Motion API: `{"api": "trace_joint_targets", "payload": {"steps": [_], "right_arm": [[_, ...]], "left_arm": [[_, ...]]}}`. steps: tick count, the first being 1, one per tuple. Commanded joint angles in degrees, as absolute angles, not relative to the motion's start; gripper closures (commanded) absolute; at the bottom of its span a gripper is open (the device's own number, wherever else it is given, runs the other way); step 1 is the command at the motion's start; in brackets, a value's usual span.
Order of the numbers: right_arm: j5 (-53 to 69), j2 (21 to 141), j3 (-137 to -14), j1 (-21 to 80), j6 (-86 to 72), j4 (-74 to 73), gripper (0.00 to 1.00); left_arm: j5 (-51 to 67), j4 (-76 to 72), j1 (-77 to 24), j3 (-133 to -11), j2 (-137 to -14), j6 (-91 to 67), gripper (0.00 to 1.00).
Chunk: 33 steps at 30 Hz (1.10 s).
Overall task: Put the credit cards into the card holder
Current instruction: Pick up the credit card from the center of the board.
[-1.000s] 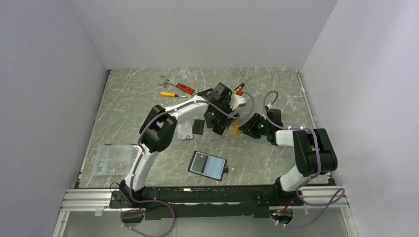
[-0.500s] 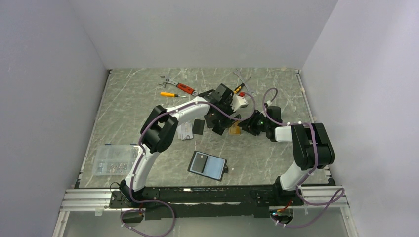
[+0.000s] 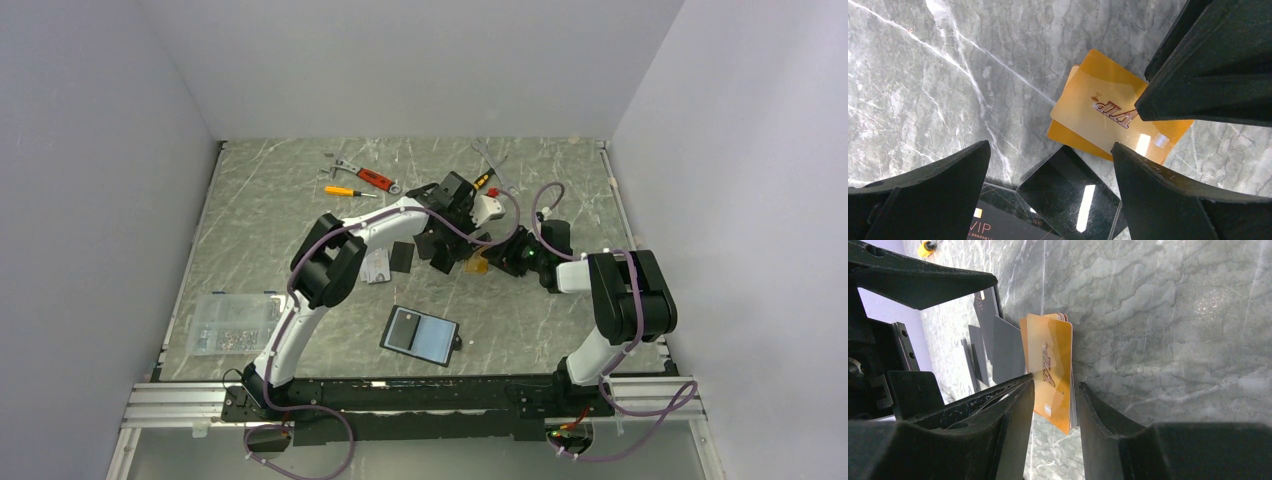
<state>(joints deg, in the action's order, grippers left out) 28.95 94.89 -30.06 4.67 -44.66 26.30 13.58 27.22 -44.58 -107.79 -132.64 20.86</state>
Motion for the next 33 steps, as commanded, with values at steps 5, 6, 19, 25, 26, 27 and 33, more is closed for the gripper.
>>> {"api": "trace_joint_targets", "payload": {"steps": [5, 6, 19, 25, 26, 27, 33], "right_arm": [[28.4, 96.7, -27.1, 4.6, -44.2, 24.8, 0.60], [28.5, 96.8, -27.0, 4.7, -44.3, 25.1, 0.60], [27.5, 94.6, -23.6, 4.6, -45.1, 27.1, 0.62], [26.4, 94.0, -22.5, 4.1, -46.0, 28.1, 0.63], [26.0, 94.0, -22.3, 4.1, -46.2, 28.5, 0.63], [25.8, 94.0, -22.2, 4.1, -46.4, 28.6, 0.63], [22.9, 93.9, -22.4, 4.1, -46.4, 27.8, 0.69]], "left_arm": [[12.4, 26.7, -45.7, -109.7, -133.9, 21.5, 0.01], [12.4, 26.7, -45.7, -109.6, -133.8, 21.5, 0.01], [14.0, 26.1, -47.1, -109.3, -134.2, 21.6, 0.01], [15.0, 26.0, -47.9, -108.5, -134.0, 22.3, 0.01], [15.3, 26.1, -48.0, -108.5, -133.9, 22.4, 0.01], [15.5, 26.2, -47.9, -108.4, -133.9, 22.5, 0.01], [19.2, 26.6, -46.8, -108.0, -132.1, 21.6, 0.01]]}}
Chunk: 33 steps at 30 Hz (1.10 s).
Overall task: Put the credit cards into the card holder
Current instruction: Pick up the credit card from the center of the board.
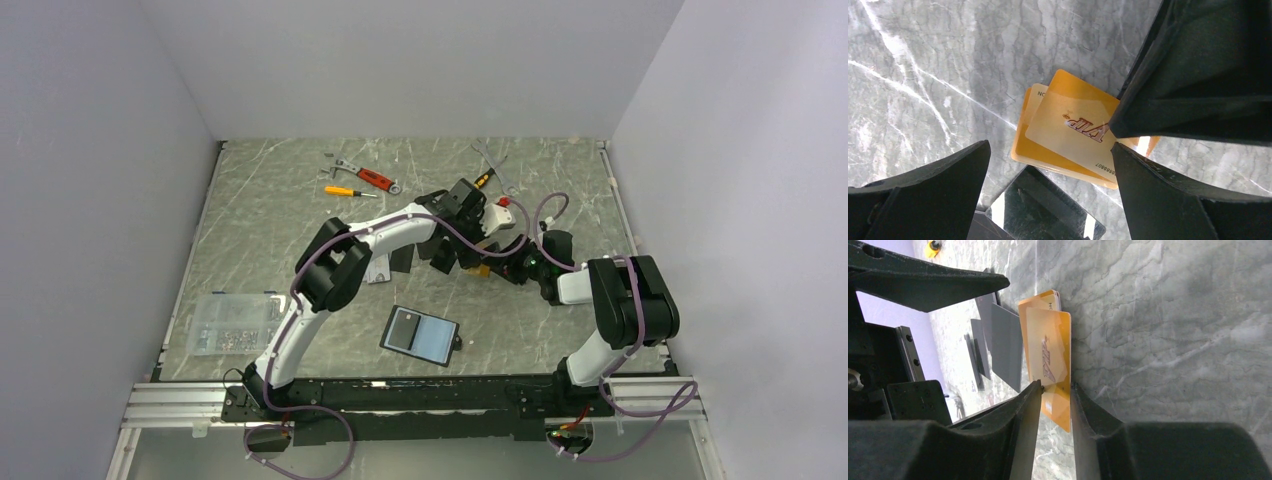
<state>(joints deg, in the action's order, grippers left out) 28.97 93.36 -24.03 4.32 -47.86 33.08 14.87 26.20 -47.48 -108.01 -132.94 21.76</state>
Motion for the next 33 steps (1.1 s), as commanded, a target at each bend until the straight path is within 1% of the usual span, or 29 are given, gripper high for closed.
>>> {"api": "trace_joint_targets", "payload": {"steps": [1, 5, 8, 14, 22, 25, 28, 33], "right_arm": [[22.3, 93.9, -22.5, 4.1, -46.3, 27.4, 0.71], [20.5, 93.2, -22.3, 4.1, -46.0, 26.4, 0.83], [19.1, 91.7, -21.8, 4.1, -45.4, 25.1, 0.88], [17.8, 88.2, -20.5, 4.1, -45.0, 23.4, 0.89], [18.8, 85.5, -18.2, 4.1, -46.3, 25.0, 0.84], [20.4, 85.3, -17.9, 4.1, -47.3, 27.2, 0.74], [22.2, 87.2, -18.3, 4.1, -49.1, 30.4, 0.68], [24.0, 92.3, -19.2, 4.1, -51.8, 35.1, 0.67]], "left_arm": [[20.1, 26.6, -46.2, -107.9, -131.3, 21.1, 0.01], [23.2, 27.0, -43.9, -107.5, -128.0, 20.0, 0.01], [24.2, 27.1, -42.7, -107.1, -127.0, 19.8, 0.01], [20.2, 27.0, -42.3, -108.0, -129.0, 20.4, 0.01], [19.4, 27.1, -42.8, -110.4, -131.6, 19.8, 0.01], [19.6, 26.6, -42.9, -109.3, -130.9, 20.2, 0.01], [19.4, 26.6, -43.1, -109.2, -131.0, 20.4, 0.01], [15.8, 26.3, -44.6, -108.7, -131.8, 22.1, 0.01]]}}
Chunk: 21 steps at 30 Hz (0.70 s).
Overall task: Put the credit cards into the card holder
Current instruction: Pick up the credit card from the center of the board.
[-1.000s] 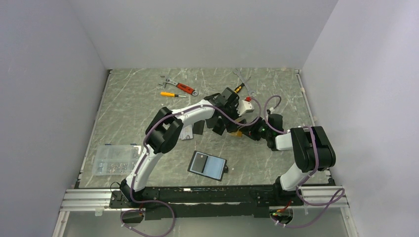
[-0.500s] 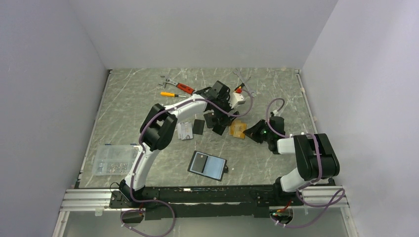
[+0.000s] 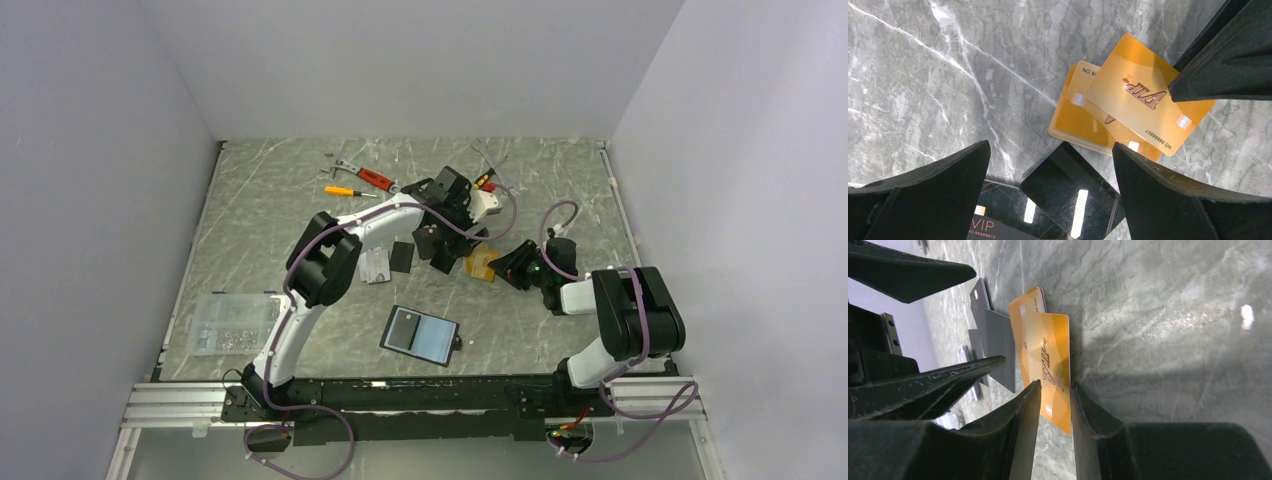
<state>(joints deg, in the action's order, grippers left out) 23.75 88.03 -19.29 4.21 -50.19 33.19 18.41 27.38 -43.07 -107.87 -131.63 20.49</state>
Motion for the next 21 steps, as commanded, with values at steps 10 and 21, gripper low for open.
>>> {"api": "trace_joint_targets", "payload": {"steps": [10, 21], "right_arm": [[24.6, 94.8, -17.4, 4.1, -53.5, 38.4, 0.80], [26.7, 92.6, -15.8, 4.1, -55.7, 43.8, 0.73]], "left_arm": [[13.2, 27.0, -45.9, -109.4, -134.1, 24.5, 0.01], [12.9, 27.7, -47.1, -109.8, -134.6, 26.0, 0.01]]}}
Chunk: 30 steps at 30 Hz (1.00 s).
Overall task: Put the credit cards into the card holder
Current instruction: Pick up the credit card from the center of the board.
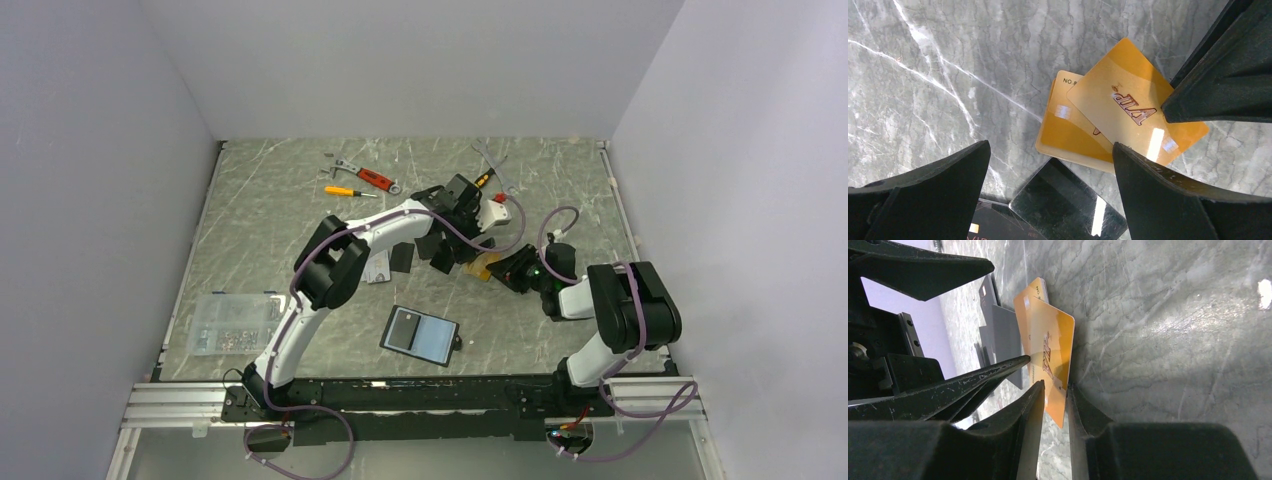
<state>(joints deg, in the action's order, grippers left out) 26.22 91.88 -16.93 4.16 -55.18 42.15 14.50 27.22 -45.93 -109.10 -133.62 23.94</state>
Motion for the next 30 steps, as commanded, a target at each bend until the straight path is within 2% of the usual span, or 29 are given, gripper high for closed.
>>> {"api": "trace_joint_targets", "payload": {"steps": [1, 6, 9, 12, 20, 26, 30], "right_arm": [[27.2, 93.1, -15.8, 4.1, -56.2, 45.8, 0.72], [28.0, 94.5, -15.9, 4.1, -57.6, 48.6, 0.74], [27.7, 93.4, -15.2, 4.1, -57.7, 48.8, 0.81], [26.3, 89.5, -14.1, 4.0, -56.7, 46.3, 0.88], [22.9, 73.3, -14.1, 4.0, -51.2, 31.6, 0.95], [23.8, 64.9, -15.5, 4.2, -48.7, 25.1, 1.00], [28.7, 61.4, -14.3, 4.3, -50.3, 28.5, 1.00]], "left_arm": [[13.2, 27.6, -47.2, -109.7, -134.5, 26.1, 0.01], [15.1, 27.4, -47.5, -108.4, -133.5, 26.2, 0.01], [16.0, 27.8, -47.4, -108.4, -132.5, 25.9, 0.01], [16.3, 28.7, -46.6, -109.1, -131.4, 25.2, 0.01], [16.7, 32.7, -39.8, -112.7, -126.4, 21.3, 0.01], [24.8, 35.7, -35.5, -110.2, -118.1, 16.4, 0.01], [36.2, 34.7, -34.4, -105.0, -112.4, 11.9, 0.01]]}}
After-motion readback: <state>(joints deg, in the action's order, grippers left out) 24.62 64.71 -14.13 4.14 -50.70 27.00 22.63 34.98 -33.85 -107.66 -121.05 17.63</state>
